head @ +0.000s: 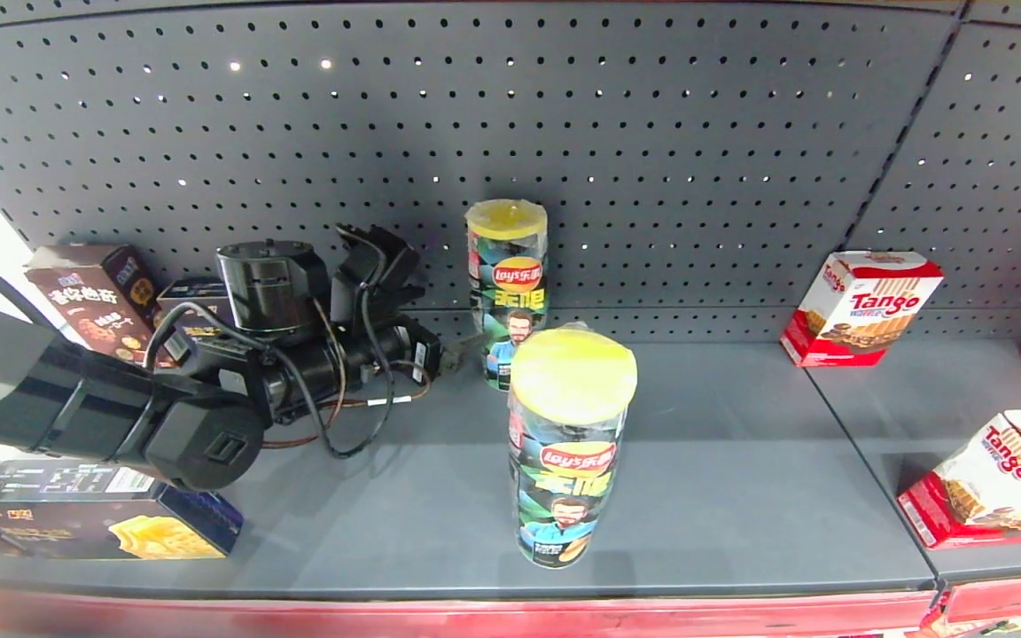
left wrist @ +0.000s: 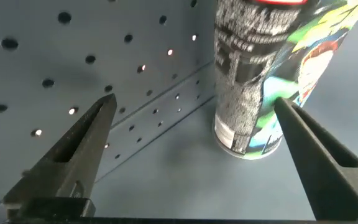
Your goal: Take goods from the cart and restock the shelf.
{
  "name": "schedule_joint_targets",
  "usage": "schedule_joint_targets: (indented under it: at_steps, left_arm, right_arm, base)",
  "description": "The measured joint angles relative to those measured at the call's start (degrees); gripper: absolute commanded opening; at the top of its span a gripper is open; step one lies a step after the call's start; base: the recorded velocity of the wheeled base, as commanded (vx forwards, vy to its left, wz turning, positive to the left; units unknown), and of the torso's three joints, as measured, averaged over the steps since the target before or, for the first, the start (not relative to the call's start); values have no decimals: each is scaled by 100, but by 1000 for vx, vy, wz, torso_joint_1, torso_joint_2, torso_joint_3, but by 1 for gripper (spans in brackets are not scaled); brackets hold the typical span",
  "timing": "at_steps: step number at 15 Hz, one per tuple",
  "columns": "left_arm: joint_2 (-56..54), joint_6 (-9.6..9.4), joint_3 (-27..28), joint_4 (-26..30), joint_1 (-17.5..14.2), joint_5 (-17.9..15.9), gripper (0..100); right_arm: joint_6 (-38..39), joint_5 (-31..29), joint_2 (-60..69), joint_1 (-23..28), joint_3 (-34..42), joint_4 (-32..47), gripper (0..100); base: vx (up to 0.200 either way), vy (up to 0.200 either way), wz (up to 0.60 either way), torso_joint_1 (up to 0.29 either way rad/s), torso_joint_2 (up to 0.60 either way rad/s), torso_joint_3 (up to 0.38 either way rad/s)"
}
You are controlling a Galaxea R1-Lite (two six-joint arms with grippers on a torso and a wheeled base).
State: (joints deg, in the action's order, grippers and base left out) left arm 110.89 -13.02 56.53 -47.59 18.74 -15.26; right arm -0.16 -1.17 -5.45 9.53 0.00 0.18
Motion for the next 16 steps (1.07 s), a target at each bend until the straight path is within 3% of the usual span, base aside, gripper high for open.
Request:
schedule_joint_targets:
  at_steps: [6,9,11,16]
  left_arm:
    - [-247,-85,-258,-11,-50,243,100]
    - [-267,-435,-251,-2,-77,552,100]
    - [-236,-558,-229,5,-52,719,100]
    - [-102,-575,11,187,13,941,100]
  right_arm:
    - [0,0,0,5,0,0,100]
    - [0,-2,0,0,0,0,100]
    - [0,0,0,0,0,0,100]
    - [0,-2,0,2,0,-2,100]
  base:
    - [0,0,0,0,0,0]
    - [0,0,0,0,0,0]
    - [0,0,0,0,0,0]
    - [0,0,0,0,0,0]
